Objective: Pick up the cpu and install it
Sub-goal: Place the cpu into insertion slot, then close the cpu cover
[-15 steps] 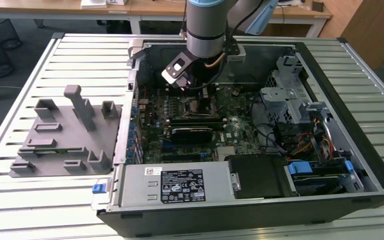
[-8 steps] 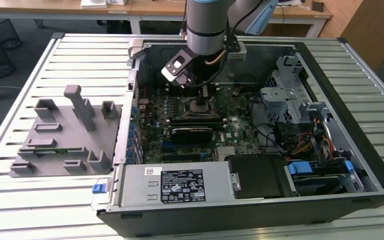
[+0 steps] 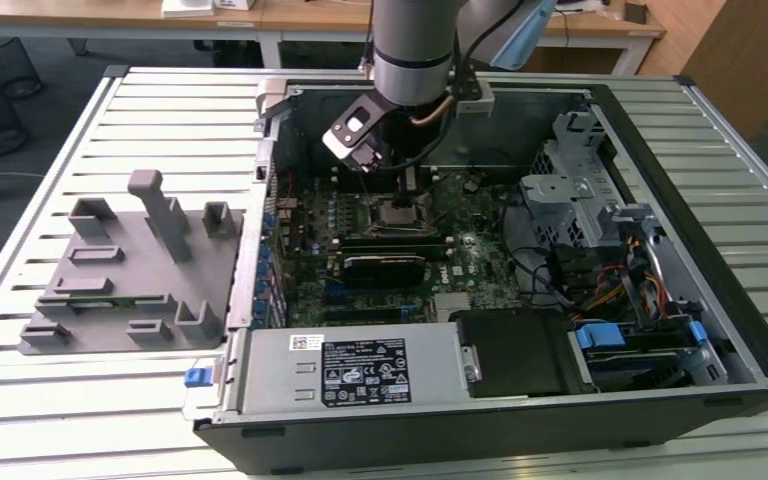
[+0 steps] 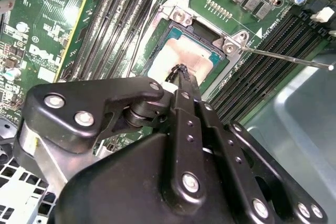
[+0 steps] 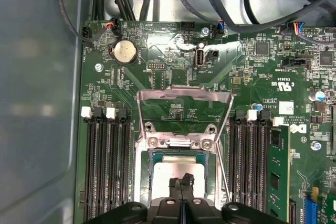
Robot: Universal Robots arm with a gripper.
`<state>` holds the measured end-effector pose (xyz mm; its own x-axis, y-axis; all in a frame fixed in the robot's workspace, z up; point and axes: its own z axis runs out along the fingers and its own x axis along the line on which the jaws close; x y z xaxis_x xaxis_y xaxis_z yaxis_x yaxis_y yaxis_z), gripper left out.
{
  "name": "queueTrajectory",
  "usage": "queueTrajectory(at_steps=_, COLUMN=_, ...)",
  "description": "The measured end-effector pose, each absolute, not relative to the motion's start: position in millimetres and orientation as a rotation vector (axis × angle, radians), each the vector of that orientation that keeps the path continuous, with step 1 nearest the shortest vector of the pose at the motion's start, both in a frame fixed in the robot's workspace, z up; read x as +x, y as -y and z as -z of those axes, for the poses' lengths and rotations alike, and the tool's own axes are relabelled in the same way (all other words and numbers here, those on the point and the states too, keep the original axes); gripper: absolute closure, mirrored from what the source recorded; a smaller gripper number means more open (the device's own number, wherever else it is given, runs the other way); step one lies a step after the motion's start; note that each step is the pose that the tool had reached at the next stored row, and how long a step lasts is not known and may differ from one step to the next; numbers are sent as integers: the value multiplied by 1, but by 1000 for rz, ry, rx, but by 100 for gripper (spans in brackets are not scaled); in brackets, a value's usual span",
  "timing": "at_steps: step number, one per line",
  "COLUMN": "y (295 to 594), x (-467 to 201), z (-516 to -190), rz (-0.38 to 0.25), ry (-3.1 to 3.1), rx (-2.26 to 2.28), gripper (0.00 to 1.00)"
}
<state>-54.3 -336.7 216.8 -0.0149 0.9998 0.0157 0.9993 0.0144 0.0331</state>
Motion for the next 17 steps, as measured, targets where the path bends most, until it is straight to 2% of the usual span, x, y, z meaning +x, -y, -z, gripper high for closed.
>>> queueTrajectory(at_steps=17, y=337, x=-54, z=-231, rz=-54, ry=-2229, rx=2196, gripper=89)
